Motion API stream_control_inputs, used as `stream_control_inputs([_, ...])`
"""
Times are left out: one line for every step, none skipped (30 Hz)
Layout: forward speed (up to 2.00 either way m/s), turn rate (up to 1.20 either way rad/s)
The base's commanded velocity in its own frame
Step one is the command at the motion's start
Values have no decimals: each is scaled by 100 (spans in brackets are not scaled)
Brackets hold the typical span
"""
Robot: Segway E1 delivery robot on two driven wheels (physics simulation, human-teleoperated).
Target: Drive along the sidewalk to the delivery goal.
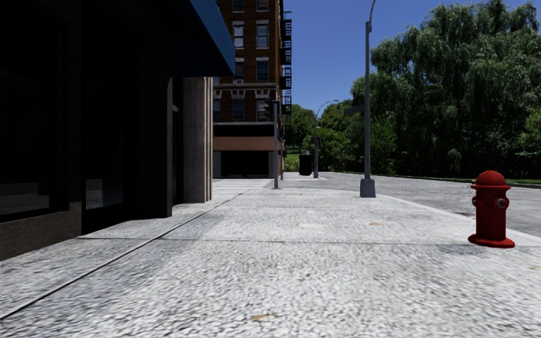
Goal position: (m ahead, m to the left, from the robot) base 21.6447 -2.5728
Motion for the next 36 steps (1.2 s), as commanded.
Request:
stream_control_inputs([200,0])
stream_control_inputs([200,0])
stream_control_inputs([200,0])
stream_control_inputs([200,0])
stream_control_inputs([200,0])
stream_control_inputs([200,0])
stream_control_inputs([200,0])
stream_control_inputs([200,0])
stream_control_inputs([200,0])
stream_control_inputs([200,0])
stream_control_inputs([200,0])
stream_control_inputs([200,0])
stream_control_inputs([200,0])
stream_control_inputs([200,0])
stream_control_inputs([200,0])
stream_control_inputs([200,0])
stream_control_inputs([200,0])
stream_control_inputs([200,0])
stream_control_inputs([200,0])
stream_control_inputs([200,0])
stream_control_inputs([200,0])
stream_control_inputs([200,0])
stream_control_inputs([200,0])
stream_control_inputs([200,0])
stream_control_inputs([200,0])
stream_control_inputs([200,0])
stream_control_inputs([200,0])
stream_control_inputs([200,0])
stream_control_inputs([200,0])
stream_control_inputs([200,0])
stream_control_inputs([200,0])
stream_control_inputs([200,0])
stream_control_inputs([200,0])
stream_control_inputs([200,0])
stream_control_inputs([200,0])
stream_control_inputs([200,0])
